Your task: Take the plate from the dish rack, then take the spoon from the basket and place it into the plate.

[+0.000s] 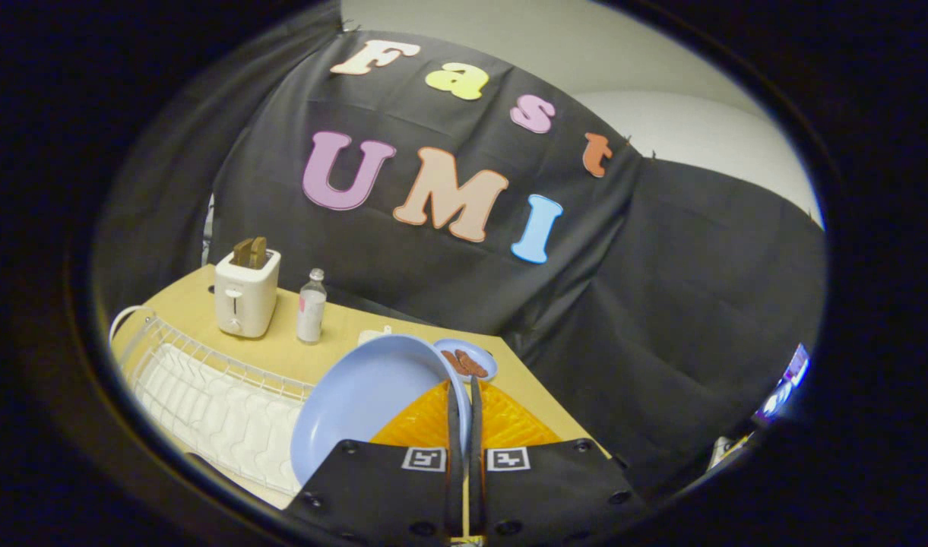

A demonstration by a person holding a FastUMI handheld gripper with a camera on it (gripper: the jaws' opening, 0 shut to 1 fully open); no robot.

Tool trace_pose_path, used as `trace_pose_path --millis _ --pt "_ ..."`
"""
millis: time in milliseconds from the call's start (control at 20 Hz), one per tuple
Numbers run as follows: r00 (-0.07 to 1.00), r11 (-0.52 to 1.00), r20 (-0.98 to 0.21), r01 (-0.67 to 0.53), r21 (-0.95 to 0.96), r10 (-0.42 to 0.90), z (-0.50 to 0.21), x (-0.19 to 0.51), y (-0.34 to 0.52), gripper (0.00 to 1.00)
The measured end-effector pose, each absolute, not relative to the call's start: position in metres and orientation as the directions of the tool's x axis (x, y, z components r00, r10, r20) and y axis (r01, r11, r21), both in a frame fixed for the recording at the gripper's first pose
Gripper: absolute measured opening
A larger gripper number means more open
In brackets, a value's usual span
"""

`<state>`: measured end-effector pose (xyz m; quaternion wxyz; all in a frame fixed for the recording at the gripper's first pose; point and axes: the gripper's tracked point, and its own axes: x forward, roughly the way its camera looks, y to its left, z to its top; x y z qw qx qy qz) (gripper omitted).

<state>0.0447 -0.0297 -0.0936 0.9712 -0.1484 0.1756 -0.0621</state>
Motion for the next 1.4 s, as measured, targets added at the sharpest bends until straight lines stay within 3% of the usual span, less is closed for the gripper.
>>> trace_pose_path --millis 650,1050,1400 --pt "0.869 0.978 -0.483 0.180 0.101 -0.110 -0.169 -0.044 -0.145 0.06" --pt "0.752 0.963 -0.658 0.151 0.224 0.035 -0.280 -0.055 -0.170 0.06" --pt "0.669 0.938 -0.712 0.060 0.341 0.216 -0.344 -0.026 -0.150 0.06"
